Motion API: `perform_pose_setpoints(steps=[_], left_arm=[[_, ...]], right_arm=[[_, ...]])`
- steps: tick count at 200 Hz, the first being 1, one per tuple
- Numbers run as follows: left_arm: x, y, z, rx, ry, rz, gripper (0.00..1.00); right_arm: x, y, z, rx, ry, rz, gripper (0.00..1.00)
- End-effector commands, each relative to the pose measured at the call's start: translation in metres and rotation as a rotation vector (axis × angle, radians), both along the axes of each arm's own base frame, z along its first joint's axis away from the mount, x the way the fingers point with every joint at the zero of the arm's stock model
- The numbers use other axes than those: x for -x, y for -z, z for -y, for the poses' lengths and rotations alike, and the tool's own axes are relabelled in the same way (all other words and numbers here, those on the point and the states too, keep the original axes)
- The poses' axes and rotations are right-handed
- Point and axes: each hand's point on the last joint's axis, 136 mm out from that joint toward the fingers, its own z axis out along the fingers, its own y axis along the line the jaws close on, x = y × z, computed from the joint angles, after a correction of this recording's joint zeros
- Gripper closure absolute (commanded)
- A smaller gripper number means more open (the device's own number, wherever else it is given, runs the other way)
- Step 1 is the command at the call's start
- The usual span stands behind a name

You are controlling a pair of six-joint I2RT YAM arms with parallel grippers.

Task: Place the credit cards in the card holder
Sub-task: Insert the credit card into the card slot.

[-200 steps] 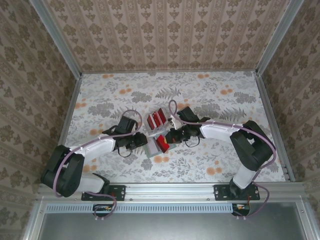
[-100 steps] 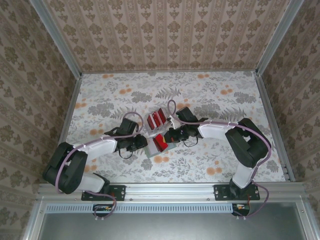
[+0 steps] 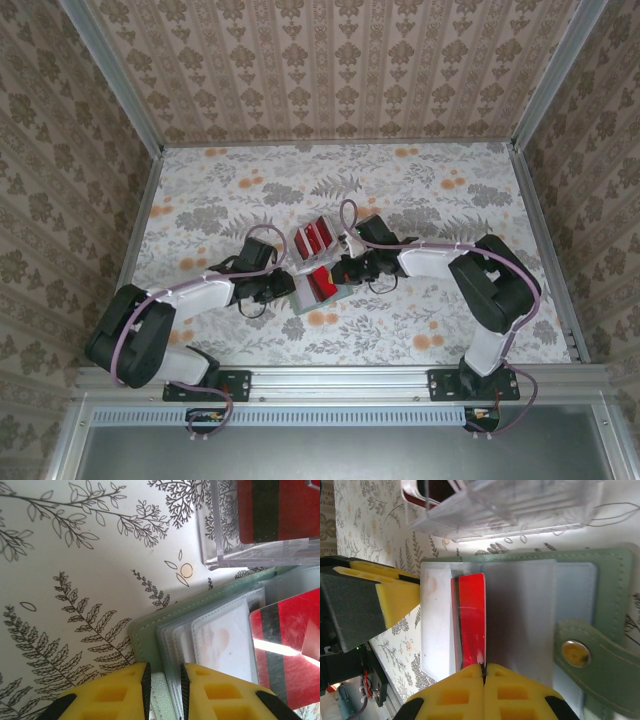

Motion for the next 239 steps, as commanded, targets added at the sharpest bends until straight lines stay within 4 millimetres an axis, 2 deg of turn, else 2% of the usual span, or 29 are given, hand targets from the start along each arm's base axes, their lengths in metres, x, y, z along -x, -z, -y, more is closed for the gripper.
perform_pose_setpoints(steps=[1, 76, 148, 239], left_arm=[[0.013, 0.016, -0.012, -0.057, -0.017, -0.052, 0.77], [0.015, 0.016, -0.014, -0.059, -0.023, -0.052, 0.77], [0.015, 0.017, -0.014, -0.060, -0.026, -0.050, 0.77], [0.013, 0.016, -0.011, -0.060, -0.021, -0.048, 0.77]], right_arm=[[0.001, 0.000, 0.009, 0.026, 0.022, 0.009, 0.98], [0.001, 0.003, 0.017, 0.032, 0.037, 0.015, 0.98], [0.003, 0.010, 0.013, 0.027, 0.008, -0.010, 0.98], [0.009, 0.015, -0.010, 0.043, -0.066, 0.000, 0.98]])
